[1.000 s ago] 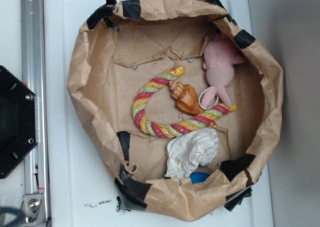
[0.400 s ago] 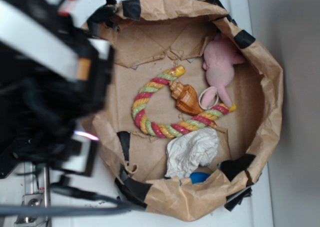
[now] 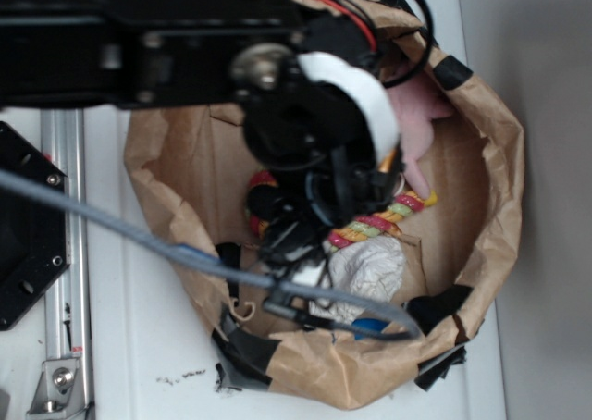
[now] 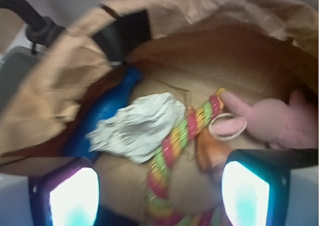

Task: Grab the white paper.

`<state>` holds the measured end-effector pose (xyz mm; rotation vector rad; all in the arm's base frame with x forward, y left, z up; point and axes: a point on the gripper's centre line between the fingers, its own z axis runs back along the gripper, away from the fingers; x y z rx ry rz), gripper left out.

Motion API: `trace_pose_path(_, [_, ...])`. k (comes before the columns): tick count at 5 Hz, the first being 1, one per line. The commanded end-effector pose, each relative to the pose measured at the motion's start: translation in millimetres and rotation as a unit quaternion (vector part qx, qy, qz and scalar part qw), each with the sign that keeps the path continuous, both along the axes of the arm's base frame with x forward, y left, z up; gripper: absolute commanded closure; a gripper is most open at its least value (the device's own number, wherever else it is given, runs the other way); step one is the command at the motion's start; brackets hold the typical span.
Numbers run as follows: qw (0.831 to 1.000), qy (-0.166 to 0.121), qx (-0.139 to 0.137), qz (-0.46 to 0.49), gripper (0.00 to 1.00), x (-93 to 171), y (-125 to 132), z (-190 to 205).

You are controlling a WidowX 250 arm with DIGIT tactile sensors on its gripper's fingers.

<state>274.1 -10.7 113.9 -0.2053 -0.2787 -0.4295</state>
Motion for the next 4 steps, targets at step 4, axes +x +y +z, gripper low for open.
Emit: trace_pose_path(4, [0.974,-0.035,-0.008,-0.222,0.0,14,-62,-62])
